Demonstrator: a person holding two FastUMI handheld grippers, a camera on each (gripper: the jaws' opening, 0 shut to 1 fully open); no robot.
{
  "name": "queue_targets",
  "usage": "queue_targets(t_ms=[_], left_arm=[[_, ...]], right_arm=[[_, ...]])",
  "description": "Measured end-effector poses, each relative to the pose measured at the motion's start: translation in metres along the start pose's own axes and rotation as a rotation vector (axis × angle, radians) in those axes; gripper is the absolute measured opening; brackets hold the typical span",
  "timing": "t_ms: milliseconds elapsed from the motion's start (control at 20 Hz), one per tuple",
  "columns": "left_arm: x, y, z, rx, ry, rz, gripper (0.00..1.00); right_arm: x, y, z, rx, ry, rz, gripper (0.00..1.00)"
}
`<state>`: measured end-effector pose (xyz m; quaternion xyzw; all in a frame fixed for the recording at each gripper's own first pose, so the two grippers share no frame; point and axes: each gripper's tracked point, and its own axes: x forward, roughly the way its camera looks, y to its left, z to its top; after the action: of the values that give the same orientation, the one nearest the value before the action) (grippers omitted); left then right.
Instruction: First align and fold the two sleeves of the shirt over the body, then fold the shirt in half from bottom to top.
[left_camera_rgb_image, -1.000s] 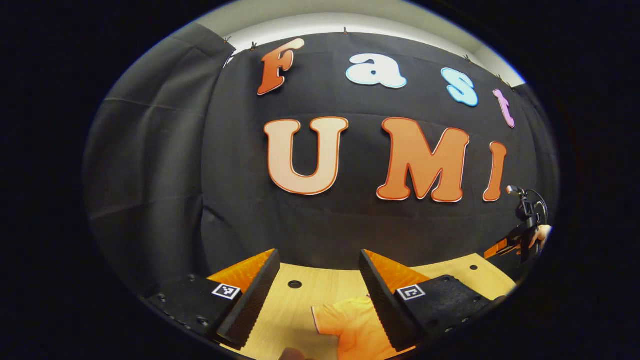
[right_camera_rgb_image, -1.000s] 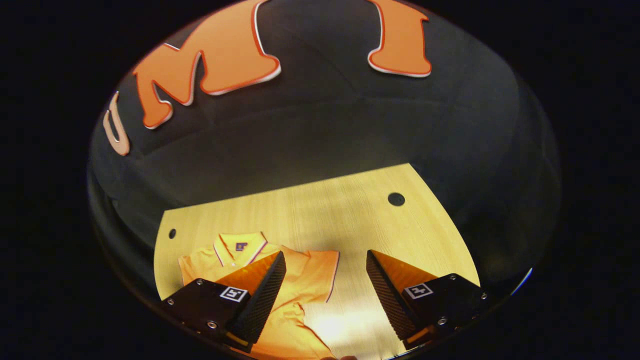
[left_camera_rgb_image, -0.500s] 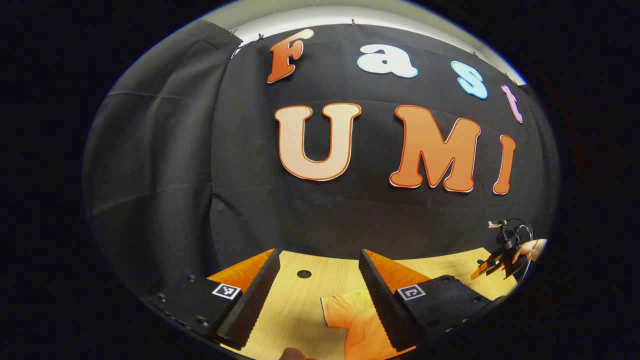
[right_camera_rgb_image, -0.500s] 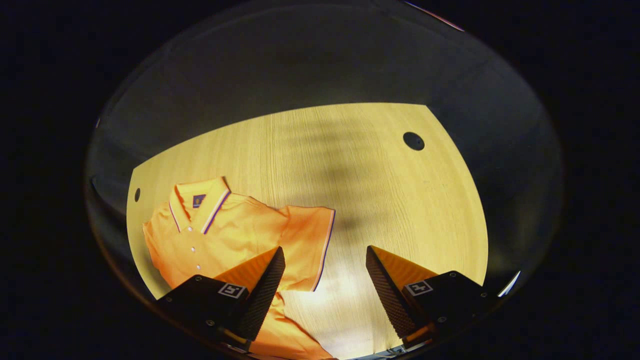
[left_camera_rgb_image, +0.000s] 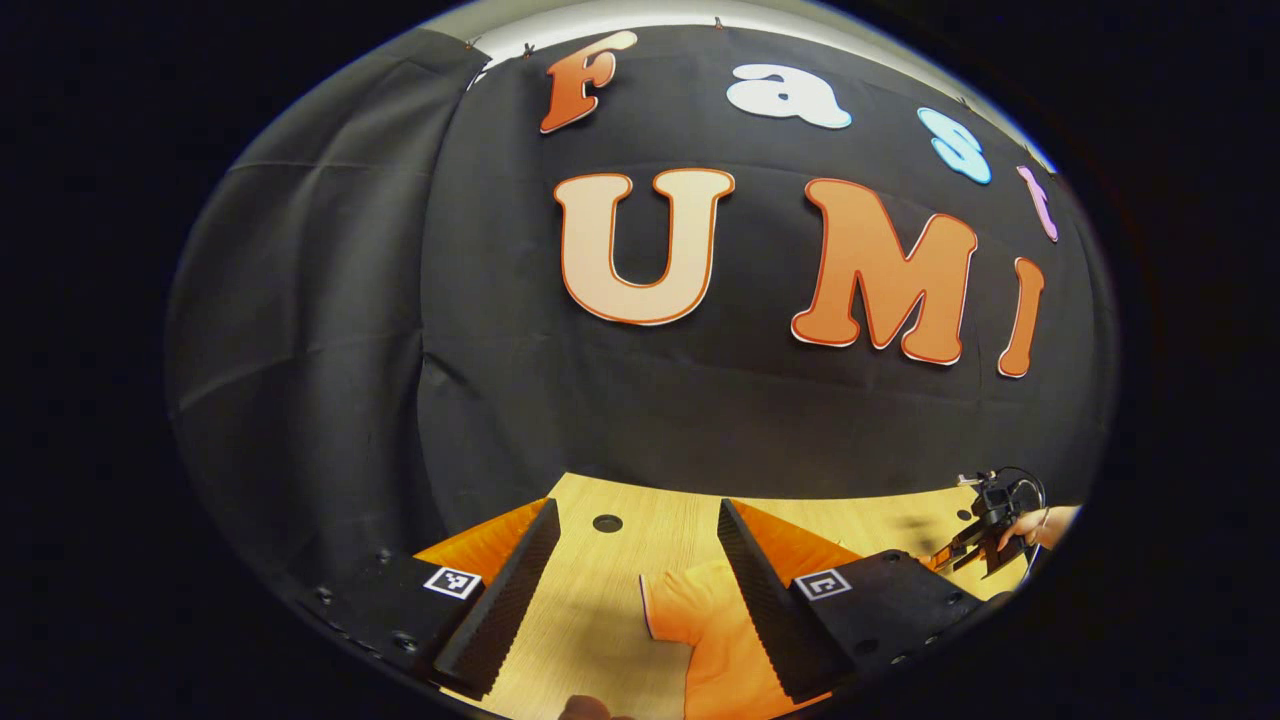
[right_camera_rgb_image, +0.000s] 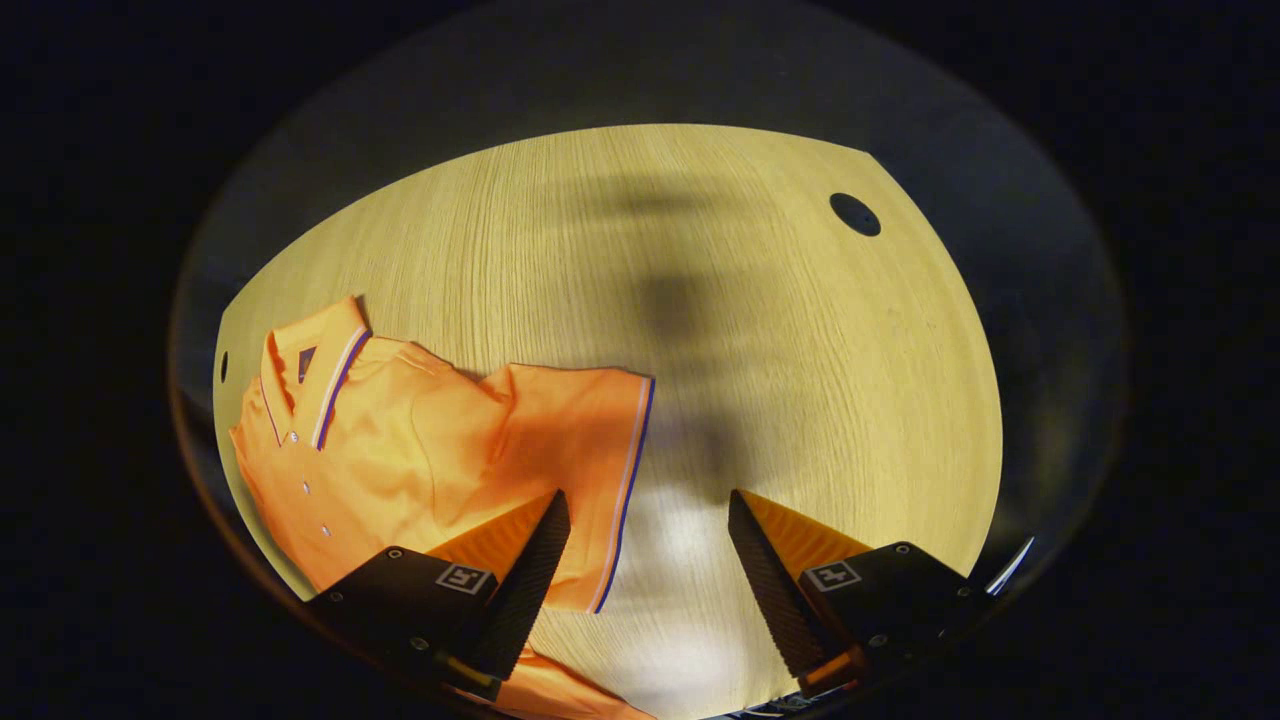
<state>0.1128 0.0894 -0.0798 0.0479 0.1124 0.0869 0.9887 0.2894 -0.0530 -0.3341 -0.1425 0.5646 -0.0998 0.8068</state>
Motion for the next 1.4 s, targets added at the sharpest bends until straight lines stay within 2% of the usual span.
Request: queue_targets(t_ms=[150,200,350,400,500,550,600,650,700,850,950,1100,1200,1300,1350,1400], left_arm=[[0.004,0.001,-0.006,-0.002,0.015,0.006,0.98],[0.005,0.002,-0.007,0.000,0.017,0.009,0.98],[0.008,0.003,-0.009,0.002,0.025,0.010,0.98],[0.009,0.004,-0.010,-0.003,0.028,0.009,0.98],[0.010,0.005,-0.014,-0.013,0.038,0.007,0.98],[0.012,0.005,-0.016,-0.017,0.045,0.005,0.98],[0.012,0.007,-0.017,-0.018,0.049,0.005,0.98],[0.012,0.009,-0.018,-0.019,0.053,0.005,0.98],[0.012,0.012,-0.018,-0.022,0.056,0.007,0.96],[0.012,0.022,-0.019,-0.023,0.060,0.008,0.98],[0.011,0.027,-0.019,-0.021,0.056,0.007,0.98],[0.008,0.033,-0.017,-0.008,0.057,0.007,0.98],[0.004,0.037,-0.013,0.007,0.046,0.004,0.98],[0.000,0.042,-0.007,0.011,0.031,0.003,0.98],[-0.001,0.043,-0.007,0.011,0.027,0.000,0.98],[-0.002,0.045,-0.006,0.008,0.023,-0.005,0.98]], right_arm=[[0.006,0.006,-0.001,0.009,0.006,0.005,0.91],[0.006,0.008,0.002,0.007,-0.004,0.009,0.86],[0.005,0.015,-0.003,0.026,0.026,0.047,0.78],[0.004,0.015,0.000,0.057,0.030,0.043,0.63],[0.003,0.016,-0.002,0.089,0.036,0.035,0.60],[0.004,0.020,-0.003,0.096,0.029,0.037,0.53],[0.004,0.021,-0.003,0.093,0.022,0.037,0.35],[0.005,0.021,-0.003,0.085,0.011,0.038,0.27],[0.004,0.020,-0.004,0.092,-0.001,0.040,0.25],[0.001,0.015,-0.002,0.135,-0.031,0.036,0.25],[0.002,0.019,-0.003,0.156,-0.034,0.071,0.00],[0.004,0.023,-0.008,0.186,-0.018,0.084,0.01],[-0.004,0.019,-0.006,0.169,-0.050,0.065,0.01],[-0.022,0.024,0.000,0.165,-0.095,0.074,0.00],[-0.034,0.029,0.002,0.166,-0.111,0.089,0.04],[-0.046,0.033,0.006,0.158,-0.134,0.098,0.01]])
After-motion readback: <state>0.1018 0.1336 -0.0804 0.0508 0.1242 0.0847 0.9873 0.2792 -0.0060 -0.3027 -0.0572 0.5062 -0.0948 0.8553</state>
